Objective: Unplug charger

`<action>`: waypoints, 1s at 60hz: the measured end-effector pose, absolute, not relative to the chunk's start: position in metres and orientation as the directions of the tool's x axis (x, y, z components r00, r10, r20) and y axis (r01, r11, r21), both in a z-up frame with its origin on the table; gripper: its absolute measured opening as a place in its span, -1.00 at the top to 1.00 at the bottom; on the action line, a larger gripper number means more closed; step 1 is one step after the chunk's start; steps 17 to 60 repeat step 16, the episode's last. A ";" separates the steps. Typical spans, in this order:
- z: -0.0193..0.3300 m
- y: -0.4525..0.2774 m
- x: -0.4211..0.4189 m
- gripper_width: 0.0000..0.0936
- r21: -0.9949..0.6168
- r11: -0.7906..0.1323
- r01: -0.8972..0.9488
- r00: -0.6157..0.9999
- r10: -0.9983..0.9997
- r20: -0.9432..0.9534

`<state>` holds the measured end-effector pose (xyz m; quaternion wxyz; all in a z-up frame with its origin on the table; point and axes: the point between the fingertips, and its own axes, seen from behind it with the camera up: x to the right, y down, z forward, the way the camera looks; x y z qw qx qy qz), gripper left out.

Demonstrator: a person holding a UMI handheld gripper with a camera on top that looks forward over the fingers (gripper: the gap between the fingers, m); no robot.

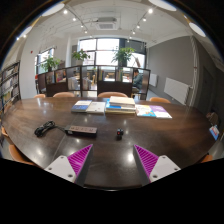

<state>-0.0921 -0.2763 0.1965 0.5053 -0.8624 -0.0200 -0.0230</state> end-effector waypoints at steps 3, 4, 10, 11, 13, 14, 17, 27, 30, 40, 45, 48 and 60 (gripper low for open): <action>0.191 -0.284 -0.098 -0.69 -0.868 -0.492 0.060 0.998 0.014 0.061; 0.193 -0.286 -0.098 -0.69 -0.868 -0.493 0.059 0.998 0.016 0.059; 0.197 -0.294 -0.103 -0.69 -0.869 -0.491 0.052 0.999 0.022 0.047; 0.198 -0.295 -0.103 -0.68 -0.869 -0.492 0.052 0.999 0.023 0.047; 0.198 -0.296 -0.107 -0.69 -0.869 -0.492 0.054 0.999 0.025 0.048; 0.199 -0.297 -0.107 -0.69 -0.869 -0.491 0.055 0.998 0.027 0.048; 0.202 -0.298 -0.107 -0.69 -0.871 -0.487 0.058 0.998 0.030 0.050; 0.202 -0.298 -0.107 -0.69 -0.871 -0.487 0.058 0.998 0.030 0.050; 0.202 -0.298 -0.107 -0.69 -0.871 -0.487 0.058 0.998 0.030 0.050; 0.202 -0.298 -0.107 -0.69 -0.871 -0.487 0.058 0.998 0.030 0.050; 0.202 -0.298 -0.107 -0.69 -0.871 -0.487 0.058 0.998 0.030 0.050; 0.202 -0.298 -0.107 -0.69 -0.871 -0.487 0.058 0.998 0.030 0.050; 0.202 -0.298 -0.107 -0.69 -0.871 -0.487 0.058 0.998 0.030 0.050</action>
